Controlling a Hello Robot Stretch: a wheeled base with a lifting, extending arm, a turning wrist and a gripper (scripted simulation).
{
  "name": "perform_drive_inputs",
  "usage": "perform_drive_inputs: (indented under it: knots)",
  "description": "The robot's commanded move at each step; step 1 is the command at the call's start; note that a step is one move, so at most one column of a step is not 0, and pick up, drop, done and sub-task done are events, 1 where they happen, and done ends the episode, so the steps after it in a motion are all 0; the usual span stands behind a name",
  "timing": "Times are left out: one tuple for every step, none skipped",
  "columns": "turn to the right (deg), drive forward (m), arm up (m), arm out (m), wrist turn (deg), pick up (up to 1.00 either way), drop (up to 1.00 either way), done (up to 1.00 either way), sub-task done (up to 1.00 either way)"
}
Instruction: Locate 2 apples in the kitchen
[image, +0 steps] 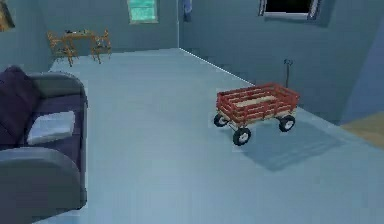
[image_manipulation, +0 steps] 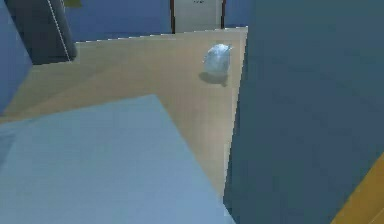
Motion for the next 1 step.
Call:
perform_drive_inputs:
  knots:
    - [45.0, 0.00, 0.00, 0.00, 0.0, 0.00, 0.00, 0.00, 0.00]
